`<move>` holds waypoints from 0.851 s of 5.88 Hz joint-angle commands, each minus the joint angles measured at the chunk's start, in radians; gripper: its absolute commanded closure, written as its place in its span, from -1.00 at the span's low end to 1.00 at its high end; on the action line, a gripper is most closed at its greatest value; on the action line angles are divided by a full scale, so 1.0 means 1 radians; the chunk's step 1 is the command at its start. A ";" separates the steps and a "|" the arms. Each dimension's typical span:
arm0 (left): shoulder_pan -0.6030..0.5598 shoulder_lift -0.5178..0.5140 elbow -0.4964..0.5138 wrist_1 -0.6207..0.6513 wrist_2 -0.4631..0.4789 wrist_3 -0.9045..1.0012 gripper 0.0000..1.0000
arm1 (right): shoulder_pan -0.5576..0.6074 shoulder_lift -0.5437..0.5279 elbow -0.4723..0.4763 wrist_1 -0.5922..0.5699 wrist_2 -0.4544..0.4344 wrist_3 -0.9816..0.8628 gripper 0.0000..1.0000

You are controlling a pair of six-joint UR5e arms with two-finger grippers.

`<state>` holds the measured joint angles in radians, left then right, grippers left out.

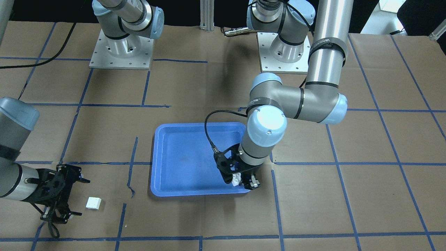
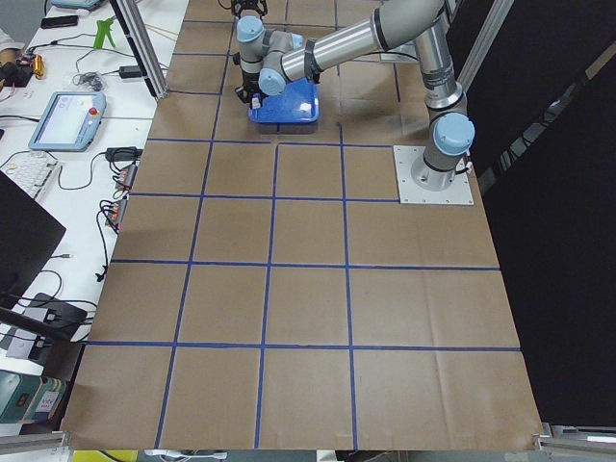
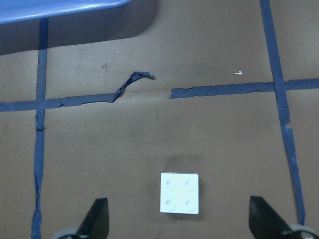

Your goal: Assemble white blocks and place on blue tray

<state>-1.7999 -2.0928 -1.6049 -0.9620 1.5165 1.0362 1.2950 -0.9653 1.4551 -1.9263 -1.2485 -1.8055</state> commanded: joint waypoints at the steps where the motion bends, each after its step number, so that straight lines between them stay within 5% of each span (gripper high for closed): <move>1: -0.093 0.025 -0.080 0.009 -0.008 0.182 0.73 | -0.017 0.007 0.056 -0.069 0.052 -0.009 -1.00; 5: -0.125 0.028 -0.170 0.067 -0.010 0.106 0.68 | -0.028 0.042 0.085 -0.115 0.089 -0.048 -1.00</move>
<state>-1.9204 -2.0577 -1.7690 -0.9172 1.5053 1.1884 1.2720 -0.9276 1.5284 -2.0242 -1.1599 -1.8483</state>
